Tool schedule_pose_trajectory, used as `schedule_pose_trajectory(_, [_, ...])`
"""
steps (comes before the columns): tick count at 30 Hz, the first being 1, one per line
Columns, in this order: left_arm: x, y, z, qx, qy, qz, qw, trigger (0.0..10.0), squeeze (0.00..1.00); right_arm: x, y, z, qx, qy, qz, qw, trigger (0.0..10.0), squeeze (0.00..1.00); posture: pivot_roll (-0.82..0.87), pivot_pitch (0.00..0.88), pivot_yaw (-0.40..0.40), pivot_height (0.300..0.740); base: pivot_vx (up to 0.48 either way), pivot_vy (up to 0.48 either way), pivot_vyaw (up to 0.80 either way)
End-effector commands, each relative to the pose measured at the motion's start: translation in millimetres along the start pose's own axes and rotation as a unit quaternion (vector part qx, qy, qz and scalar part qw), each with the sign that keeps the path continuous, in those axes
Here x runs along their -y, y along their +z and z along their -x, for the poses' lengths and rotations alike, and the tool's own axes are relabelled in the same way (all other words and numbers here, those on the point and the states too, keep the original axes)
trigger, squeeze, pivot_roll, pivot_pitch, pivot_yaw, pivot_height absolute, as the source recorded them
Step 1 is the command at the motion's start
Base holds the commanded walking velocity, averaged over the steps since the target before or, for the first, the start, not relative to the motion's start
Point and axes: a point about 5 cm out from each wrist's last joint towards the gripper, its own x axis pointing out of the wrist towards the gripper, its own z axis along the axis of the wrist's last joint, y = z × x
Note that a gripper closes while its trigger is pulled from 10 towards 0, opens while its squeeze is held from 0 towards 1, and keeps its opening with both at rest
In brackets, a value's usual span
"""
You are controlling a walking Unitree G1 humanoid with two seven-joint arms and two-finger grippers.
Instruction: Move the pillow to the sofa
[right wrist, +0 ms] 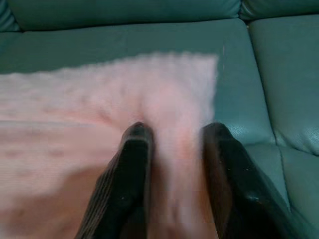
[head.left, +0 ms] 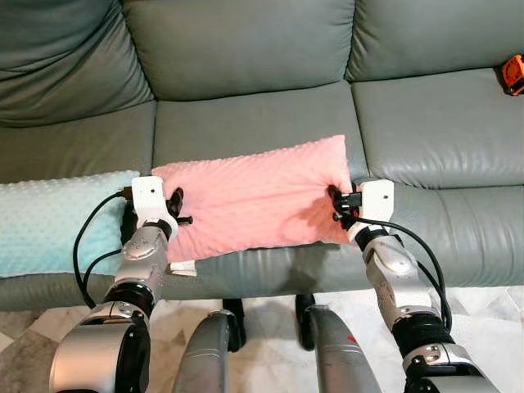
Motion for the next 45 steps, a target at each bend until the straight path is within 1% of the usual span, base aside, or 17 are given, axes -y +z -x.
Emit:
schedule_pose_trajectory(1, [-8.9,-19,8.0,-0.029,0.02,-0.001,0.999,10.0,1.0,1.1,-15,8.1,-0.02,-0.008,-0.006,1.0,10.0,1.0,-0.02,0.521,0.118,0.74,0.0,0.0,0.0])
schedule_pose_trajectory(9, [-1.2,-21,7.0,-0.037,0.019,0.013,0.999,10.0,1.0,5.8,-16,8.5,-0.018,-0.039,0.001,0.999,10.0,1.0,-0.01,0.524,0.121,0.74,0.0,0.0,0.0])
schedule_pose_trajectory(17, [4.1,-26,8.3,-0.043,0.014,0.025,0.999,10.0,1.0,1.9,-11,6.0,-0.008,-0.039,0.002,0.999,10.0,1.0,-0.01,0.525,0.121,0.74,0.0,0.0,0.0])
schedule_pose_trajectory(20, [8.5,-30,9.8,-0.049,0.007,0.041,0.998,10.0,1.0,3.2,-10,6.1,-0.005,-0.041,0.008,0.999,10.0,1.0,-0.02,0.521,0.12,0.74,0.0,0.0,0.0])
schedule_pose_trajectory(28, [15.5,-40,13.7,-0.06,0.002,0.049,0.997,10.0,1.0,6.2,-8,7.0,-0.003,-0.045,0.017,0.999,10.0,1.0,-0.02,0.495,0.119,0.74,0.0,0.0,0.0])
schedule_pose_trajectory(31, [10.4,-40,15.0,-0.054,0.004,0.042,0.998,10.0,1.0,3.4,-10,11.3,-0.003,-0.039,0.03,0.999,10.0,1.0,-0.02,0.436,0.122,0.74,0.0,0.0,0.0])
schedule_pose_trajectory(32, [10.4,-40,15.0,-0.054,0.004,0.042,0.998,10.0,1.0,3.4,-10,11.3,-0.003,-0.039,0.03,0.999,10.0,1.0,-0.02,0.436,0.122,0.74,0.0,0.0,0.0])
schedule_pose_trajectory(33, [0.6,-39,16.6,-0.05,0.009,0.032,0.998,10.0,1.0,-0.2,-13,15.2,-0.005,-0.028,0.036,0.999,10.0,1.0,-0.03,0.387,0.118,0.74,0.0,0.0,0.0])
schedule_pose_trajectory(34, [-4.8,-39,17.6,-0.048,0.012,0.03,0.998,10.0,1.0,-3.7,-15,17.5,-0.008,-0.015,0.038,0.999,10.0,1.0,-0.03,0.364,0.116,0.74,0.0,0.0,0.0])
schedule_pose_trajectory(36, [-9.1,-39,18.2,-0.049,0.014,0.029,0.998,10.0,1.0,-7.1,-18,18.5,-0.013,-0.003,0.039,0.999,10.0,1.0,-0.03,0.357,0.115,0.74,0.0,0.0,0.0])
schedule_pose_trajectory(37, [-13.3,-40,19.5,-0.049,0.017,0.026,0.998,10.0,1.0,-8.9,-22,20.6,-0.018,0.004,0.039,0.999,10.0,1.0,-0.03,0.32,0.111,0.74,0.0,0.0,0.0])
schedule_pose_trajectory(39, [-17.5,-41,21.4,-0.05,0.02,0.023,0.998,10.0,1.0,-9.9,-26,23.4,-0.023,0.006,0.038,0.999,10.0,1.0,-0.03,0.309,0.11,0.74,0.0,0.0,0.0])
schedule_pose_trajectory(40, [-22.2,-44,23.8,-0.052,0.023,0.019,0.998,10.0,1.0,-11.1,-30,26.2,-0.029,0.009,0.037,0.999,10.0,1.0,-0.03,0.271,0.109,0.74,0.0,0.0,0.0])
schedule_pose_trajectory(41, [-31.9,-52,30.8,-0.061,0.028,0.004,0.998,10.0,1.0,-11.9,-42,33.0,-0.048,0.006,0.036,0.998,10.0,1.0,-0.03,0.22,0.107,0.74,0.0,0.0,0.0])
schedule_pose_trajectory(43, [-34.0,-54,32.6,-0.063,0.03,0.001,0.998,10.0,1.0,-12.1,-45,34.9,-0.053,0.004,0.036,0.998,10.0,1.0,-0.03,0.22,0.107,0.74,0.0,0.0,0.0])
schedule_pose_trajectory(44, [-40.2,-62,39.0,-0.076,0.036,-0.009,0.996,10.0,1.0,-12.4,-58,41.6,-0.077,0.004,0.037,0.996,10.0,1.0,-0.03,0.147,0.103,0.74,0.0,0.0,0.0])
schedule_pose_trajectory(45, [-43.0,-66,41.9,-0.081,0.04,-0.012,0.996,10.0,1.0,-12.3,-64,45.0,-0.089,0.004,0.037,0.995,10.0,1.0,-0.04,0.137,0.102,0.74,0.0,0.0,0.0])
